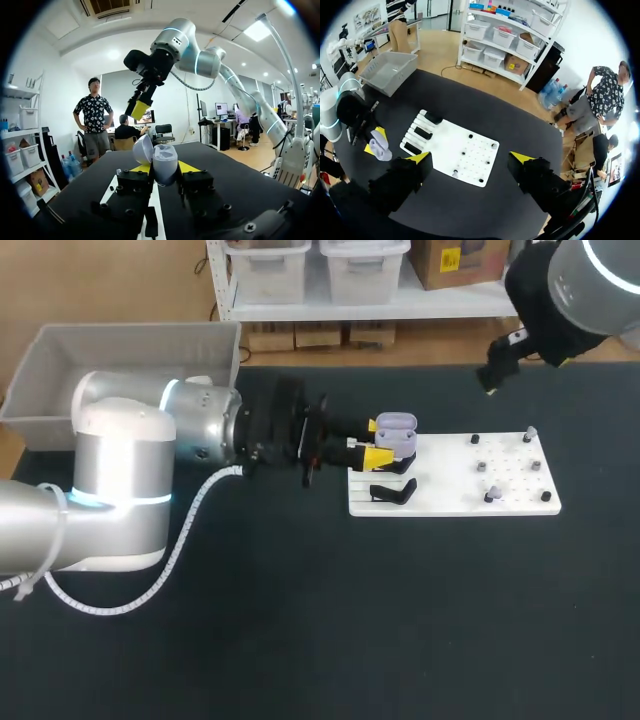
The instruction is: Pick up each earbud case from the left stands, insert the matching earbuds, close the lid, and place the case in the box.
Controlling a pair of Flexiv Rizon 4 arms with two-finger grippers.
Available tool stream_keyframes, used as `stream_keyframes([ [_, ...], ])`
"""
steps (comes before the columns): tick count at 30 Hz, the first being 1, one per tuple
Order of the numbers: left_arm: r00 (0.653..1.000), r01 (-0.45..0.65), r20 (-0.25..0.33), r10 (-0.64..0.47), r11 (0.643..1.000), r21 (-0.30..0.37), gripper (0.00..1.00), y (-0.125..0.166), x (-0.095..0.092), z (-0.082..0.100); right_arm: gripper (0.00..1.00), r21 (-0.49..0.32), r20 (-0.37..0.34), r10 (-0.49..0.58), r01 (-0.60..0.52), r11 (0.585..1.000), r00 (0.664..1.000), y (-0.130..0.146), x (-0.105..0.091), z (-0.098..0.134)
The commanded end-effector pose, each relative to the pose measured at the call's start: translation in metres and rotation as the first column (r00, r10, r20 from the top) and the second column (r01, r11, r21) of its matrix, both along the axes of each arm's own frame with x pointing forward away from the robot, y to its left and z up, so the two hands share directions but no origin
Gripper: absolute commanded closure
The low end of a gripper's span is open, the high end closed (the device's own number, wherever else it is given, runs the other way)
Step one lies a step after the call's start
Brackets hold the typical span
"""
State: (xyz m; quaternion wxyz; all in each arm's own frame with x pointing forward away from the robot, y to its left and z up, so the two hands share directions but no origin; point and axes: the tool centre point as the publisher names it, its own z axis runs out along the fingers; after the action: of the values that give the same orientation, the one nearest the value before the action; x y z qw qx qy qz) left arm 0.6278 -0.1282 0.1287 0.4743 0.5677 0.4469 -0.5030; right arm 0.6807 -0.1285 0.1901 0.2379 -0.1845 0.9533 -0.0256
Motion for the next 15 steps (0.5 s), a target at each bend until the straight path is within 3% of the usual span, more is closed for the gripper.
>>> stream_keyframes([
  [1, 1.000, -0.017, 0.003, 0.017, 1.000, -0.001, 1.00, 0.001, -0.004, 0.001, 0.00, 0.005, -0.072, 0.012, -0.012, 1.000, 0.997, -0.006, 0.017, -0.011],
  [9, 1.000, -0.017, 0.003, 0.017, 1.000, -0.001, 1.00, 0.001, -0.004, 0.001, 0.00, 0.004, -0.177, 0.030, -0.029, 1.000, 0.984, -0.020, 0.034, -0.047],
  [15, 1.000, -0.017, 0.003, 0.017, 1.000, -0.001, 1.00, 0.001, -0.004, 0.001, 0.00, -0.135, -0.247, 0.012, -0.046, 0.990, 0.969, -0.030, 0.048, -0.079],
])
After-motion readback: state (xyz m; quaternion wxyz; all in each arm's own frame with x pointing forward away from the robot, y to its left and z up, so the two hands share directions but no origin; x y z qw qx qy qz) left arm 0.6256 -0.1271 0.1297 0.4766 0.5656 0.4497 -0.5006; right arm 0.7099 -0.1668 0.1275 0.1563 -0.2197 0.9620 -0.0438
